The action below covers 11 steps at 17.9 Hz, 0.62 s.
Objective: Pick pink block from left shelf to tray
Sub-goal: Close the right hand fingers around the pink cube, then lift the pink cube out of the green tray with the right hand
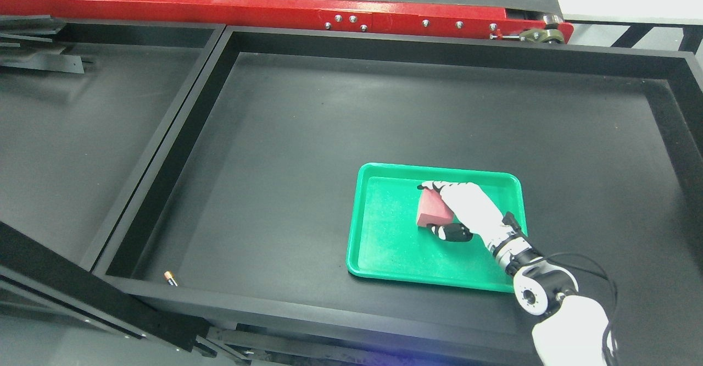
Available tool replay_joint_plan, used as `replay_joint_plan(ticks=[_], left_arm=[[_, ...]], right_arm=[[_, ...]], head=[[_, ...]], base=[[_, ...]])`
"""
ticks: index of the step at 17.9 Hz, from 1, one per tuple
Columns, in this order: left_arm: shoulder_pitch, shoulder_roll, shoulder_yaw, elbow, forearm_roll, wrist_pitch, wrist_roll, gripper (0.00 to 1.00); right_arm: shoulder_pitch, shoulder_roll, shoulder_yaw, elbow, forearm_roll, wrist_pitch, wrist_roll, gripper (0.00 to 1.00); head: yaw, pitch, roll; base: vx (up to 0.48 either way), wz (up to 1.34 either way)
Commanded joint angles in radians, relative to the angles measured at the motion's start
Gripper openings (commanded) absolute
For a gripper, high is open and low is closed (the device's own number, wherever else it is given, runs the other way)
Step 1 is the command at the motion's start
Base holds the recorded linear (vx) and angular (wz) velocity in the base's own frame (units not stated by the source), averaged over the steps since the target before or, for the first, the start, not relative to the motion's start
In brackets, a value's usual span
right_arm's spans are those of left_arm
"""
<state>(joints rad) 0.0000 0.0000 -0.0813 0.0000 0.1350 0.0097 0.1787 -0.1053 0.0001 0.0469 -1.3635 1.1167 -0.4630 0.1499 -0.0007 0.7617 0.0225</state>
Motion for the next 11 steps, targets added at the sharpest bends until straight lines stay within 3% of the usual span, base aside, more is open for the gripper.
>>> replay_joint_plan(ticks=[1,6,11], left_arm=[[-0.029,0.017,0.0,-0.017,0.0,-0.001,0.001,1.0],[-0.029,0.017,0.0,-0.017,0.0,-0.001,0.001,1.0],[-0.029,0.017,0.0,-0.017,0.0,-0.001,0.001,1.0]], right_arm=[[0.022,-0.018,-0.105,-0.1,-0.175,-0.089,-0.133,0.04],[0.088,-0.018,-0.215,-0.193,-0.335,-0.249,-0.288,0.04],[0.128,-0.018,-0.242,-0.255,-0.416,-0.258,-0.289,0.04]], head=[[0.0,0.0,0.0],[0.0,0.0,0.0],[0.0,0.0,0.0]], base=[[0.011,0.0],[0.002,0.0],[-0.006,0.0]])
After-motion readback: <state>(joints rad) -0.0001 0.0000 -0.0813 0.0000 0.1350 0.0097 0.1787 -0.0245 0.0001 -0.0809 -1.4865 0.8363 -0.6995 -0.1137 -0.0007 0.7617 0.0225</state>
